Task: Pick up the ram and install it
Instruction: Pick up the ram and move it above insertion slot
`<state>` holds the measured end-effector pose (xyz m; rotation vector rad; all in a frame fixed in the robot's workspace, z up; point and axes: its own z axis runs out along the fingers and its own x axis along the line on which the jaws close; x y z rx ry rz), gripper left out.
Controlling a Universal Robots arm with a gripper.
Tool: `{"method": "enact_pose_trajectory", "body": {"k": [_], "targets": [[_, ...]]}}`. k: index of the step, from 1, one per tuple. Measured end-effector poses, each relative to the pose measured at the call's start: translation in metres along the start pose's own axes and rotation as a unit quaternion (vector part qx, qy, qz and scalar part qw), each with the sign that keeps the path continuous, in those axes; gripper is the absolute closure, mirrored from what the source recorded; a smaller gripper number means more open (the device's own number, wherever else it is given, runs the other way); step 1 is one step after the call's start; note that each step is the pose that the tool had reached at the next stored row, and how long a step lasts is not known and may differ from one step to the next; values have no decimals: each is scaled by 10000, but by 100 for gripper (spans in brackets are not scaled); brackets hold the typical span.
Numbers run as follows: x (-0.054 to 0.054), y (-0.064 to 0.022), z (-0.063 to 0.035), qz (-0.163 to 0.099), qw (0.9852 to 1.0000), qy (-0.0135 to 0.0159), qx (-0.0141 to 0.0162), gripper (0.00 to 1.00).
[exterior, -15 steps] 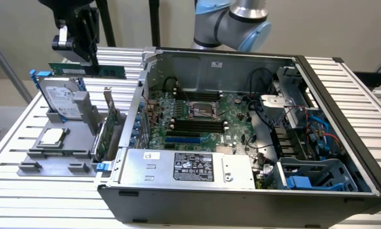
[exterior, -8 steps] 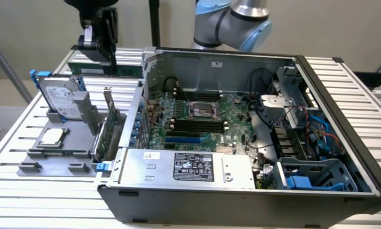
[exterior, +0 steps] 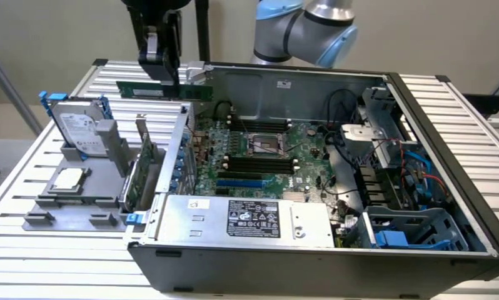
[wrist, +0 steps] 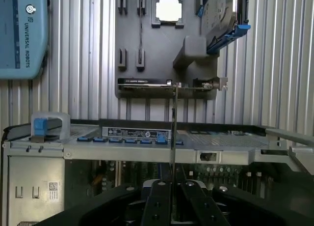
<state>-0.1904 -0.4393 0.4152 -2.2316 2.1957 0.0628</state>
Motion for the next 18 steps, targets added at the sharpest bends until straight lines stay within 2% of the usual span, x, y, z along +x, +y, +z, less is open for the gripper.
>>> {"method": "enact_pose_trajectory", "body": {"k": [2,18], "targets": [[-5,-35,-1,0,10000,0,0,86],[-5,-36,0,0,10000,0,0,86]]}}
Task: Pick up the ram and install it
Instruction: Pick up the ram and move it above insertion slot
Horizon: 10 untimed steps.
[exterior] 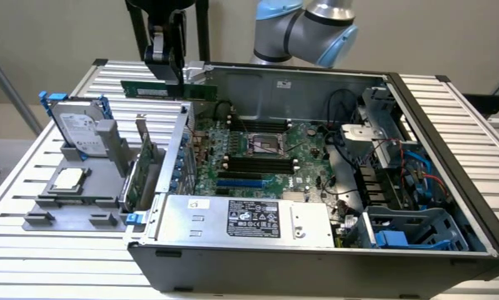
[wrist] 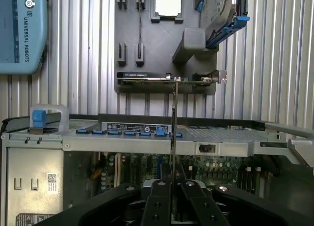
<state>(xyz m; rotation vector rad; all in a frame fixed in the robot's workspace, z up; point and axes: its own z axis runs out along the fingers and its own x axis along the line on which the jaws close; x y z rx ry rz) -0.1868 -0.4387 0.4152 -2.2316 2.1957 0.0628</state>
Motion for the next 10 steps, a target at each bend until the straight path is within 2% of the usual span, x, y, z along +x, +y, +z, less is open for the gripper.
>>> {"method": "enact_pose_trajectory", "body": {"k": [6,8,10], "targets": [[0,-14,-1,-1,10000,0,0,86],[1,-54,-1,0,10000,-1,0,86],[2,-145,-4,-1,10000,0,-1,86]]}}
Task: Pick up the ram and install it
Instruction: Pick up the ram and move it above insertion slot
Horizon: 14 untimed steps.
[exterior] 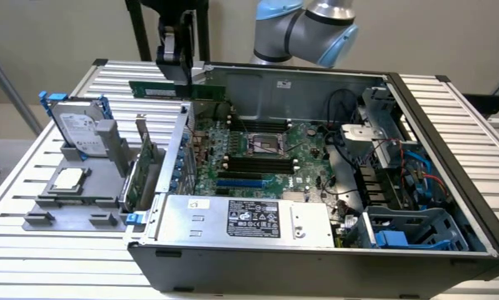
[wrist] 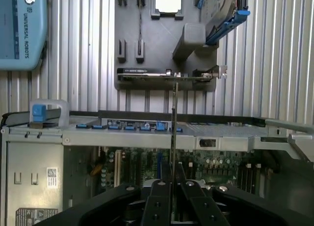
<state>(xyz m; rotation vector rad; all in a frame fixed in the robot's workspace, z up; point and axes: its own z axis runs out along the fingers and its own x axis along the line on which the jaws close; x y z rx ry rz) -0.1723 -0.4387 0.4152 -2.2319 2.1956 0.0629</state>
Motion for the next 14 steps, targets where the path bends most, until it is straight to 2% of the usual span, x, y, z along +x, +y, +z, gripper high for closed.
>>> {"method": "enact_pose_trajectory", "body": {"k": [6,14], "targets": [[-19,-272,18,0,10000,0,0,86],[-180,-633,163,0,10000,0,1,86]]}}
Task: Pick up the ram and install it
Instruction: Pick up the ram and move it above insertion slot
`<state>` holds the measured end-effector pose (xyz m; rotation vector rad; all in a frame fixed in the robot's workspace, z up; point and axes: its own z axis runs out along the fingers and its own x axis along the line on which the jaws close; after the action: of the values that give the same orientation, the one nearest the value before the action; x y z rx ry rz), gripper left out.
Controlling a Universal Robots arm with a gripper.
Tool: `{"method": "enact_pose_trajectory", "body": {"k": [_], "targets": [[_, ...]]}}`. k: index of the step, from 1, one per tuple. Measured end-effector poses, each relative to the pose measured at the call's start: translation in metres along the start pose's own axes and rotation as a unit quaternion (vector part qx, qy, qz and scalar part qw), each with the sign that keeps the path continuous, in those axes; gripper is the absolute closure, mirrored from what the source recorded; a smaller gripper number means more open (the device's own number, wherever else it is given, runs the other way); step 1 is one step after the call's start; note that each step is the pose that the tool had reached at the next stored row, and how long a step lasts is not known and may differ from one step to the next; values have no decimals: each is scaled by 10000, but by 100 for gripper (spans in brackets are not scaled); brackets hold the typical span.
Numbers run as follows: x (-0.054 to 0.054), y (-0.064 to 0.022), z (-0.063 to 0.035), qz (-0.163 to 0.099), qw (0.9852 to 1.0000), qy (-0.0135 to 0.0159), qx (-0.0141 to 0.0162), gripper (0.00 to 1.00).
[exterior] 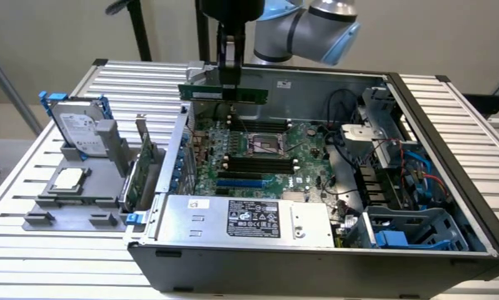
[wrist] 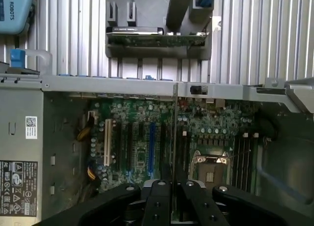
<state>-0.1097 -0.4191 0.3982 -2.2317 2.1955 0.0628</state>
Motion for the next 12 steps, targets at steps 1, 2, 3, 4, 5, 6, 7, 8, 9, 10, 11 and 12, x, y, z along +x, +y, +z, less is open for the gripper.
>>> {"method": "enact_pose_trajectory", "body": {"k": [1,2,3,4,5,6,7,8,9,10,11,12], "targets": [[-20,-43,18,0,10000,0,0,86],[-41,-84,35,0,10000,0,0,86],[-62,-128,53,0,10000,0,0,86],[-82,-171,71,1,10000,0,0,86],[-102,-214,89,0,10000,0,0,86],[-121,-255,107,0,10000,0,0,86],[-137,-293,124,0,10000,1,-1,86],[-150,-327,142,1,10000,0,-1,86],[-158,-359,162,0,10000,0,0,86],[-161,-386,179,0,10000,0,0,86],[-162,-410,197,0,10000,0,0,86],[-161,-432,214,0,10000,0,0,86]]}}
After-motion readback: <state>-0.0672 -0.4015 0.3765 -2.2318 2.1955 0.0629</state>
